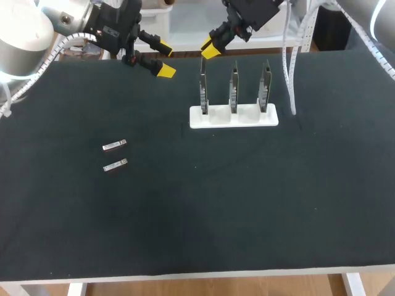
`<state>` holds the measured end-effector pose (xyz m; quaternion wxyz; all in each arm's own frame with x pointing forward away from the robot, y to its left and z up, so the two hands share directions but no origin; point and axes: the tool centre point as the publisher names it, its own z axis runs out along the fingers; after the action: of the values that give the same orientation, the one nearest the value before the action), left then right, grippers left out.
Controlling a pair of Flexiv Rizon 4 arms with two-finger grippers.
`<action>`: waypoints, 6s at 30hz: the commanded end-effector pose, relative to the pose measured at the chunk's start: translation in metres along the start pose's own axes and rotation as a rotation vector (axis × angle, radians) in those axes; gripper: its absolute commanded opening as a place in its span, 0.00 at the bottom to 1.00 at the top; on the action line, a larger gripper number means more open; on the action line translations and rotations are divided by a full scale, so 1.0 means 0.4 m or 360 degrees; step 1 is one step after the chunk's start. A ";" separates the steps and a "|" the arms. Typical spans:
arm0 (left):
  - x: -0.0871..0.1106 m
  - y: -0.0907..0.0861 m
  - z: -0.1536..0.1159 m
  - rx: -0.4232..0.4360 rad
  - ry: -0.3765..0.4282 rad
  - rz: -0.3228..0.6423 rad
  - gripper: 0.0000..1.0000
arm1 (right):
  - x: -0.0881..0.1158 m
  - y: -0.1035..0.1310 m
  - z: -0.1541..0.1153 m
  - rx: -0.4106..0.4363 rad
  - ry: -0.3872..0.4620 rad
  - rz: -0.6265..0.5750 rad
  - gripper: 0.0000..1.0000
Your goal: Pick up the optical module with the left hand, and insert it into the network port with the right hand.
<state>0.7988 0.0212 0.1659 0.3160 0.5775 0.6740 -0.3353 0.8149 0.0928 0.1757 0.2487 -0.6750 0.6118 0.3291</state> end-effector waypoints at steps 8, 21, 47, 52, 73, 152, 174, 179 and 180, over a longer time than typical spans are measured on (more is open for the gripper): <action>-0.001 -0.004 0.000 -0.0006 0.0004 -0.0002 1.00 | 0.001 -0.020 -0.004 -0.0958 0.0012 -0.0007 0.00; -0.001 -0.004 0.000 -0.0006 0.0004 -0.0002 1.00 | -0.006 -0.017 -0.010 -0.0941 0.0011 -0.0014 0.00; -0.001 -0.004 0.000 -0.0006 0.0004 -0.0002 1.00 | -0.002 -0.015 -0.002 -0.0951 0.0026 -0.0012 0.00; -0.001 -0.004 0.000 -0.0006 0.0004 -0.0002 1.00 | -0.006 -0.016 -0.003 -0.0950 0.0026 -0.0017 0.00; -0.001 -0.004 0.000 -0.0006 0.0004 -0.0002 1.00 | 0.000 -0.020 -0.003 -0.0944 0.0039 -0.0013 0.00; -0.001 -0.004 0.000 -0.0006 0.0004 -0.0002 1.00 | -0.003 -0.025 0.002 -0.0900 0.0087 -0.0002 0.00; -0.001 -0.004 0.000 -0.0006 0.0004 -0.0002 1.00 | 0.013 -0.019 0.024 -0.0913 0.0087 0.0044 0.00; -0.001 -0.004 0.000 -0.0006 0.0004 -0.0002 1.00 | 0.015 -0.020 0.025 -0.0907 0.0081 0.0056 0.00; -0.001 -0.004 0.000 -0.0006 0.0004 -0.0002 1.00 | 0.016 -0.021 0.025 -0.0906 0.0081 0.0057 0.00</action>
<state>0.7988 0.0212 0.1659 0.3160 0.5775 0.6740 -0.3353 0.8135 0.0954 0.1637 0.2294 -0.6774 0.6257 0.3113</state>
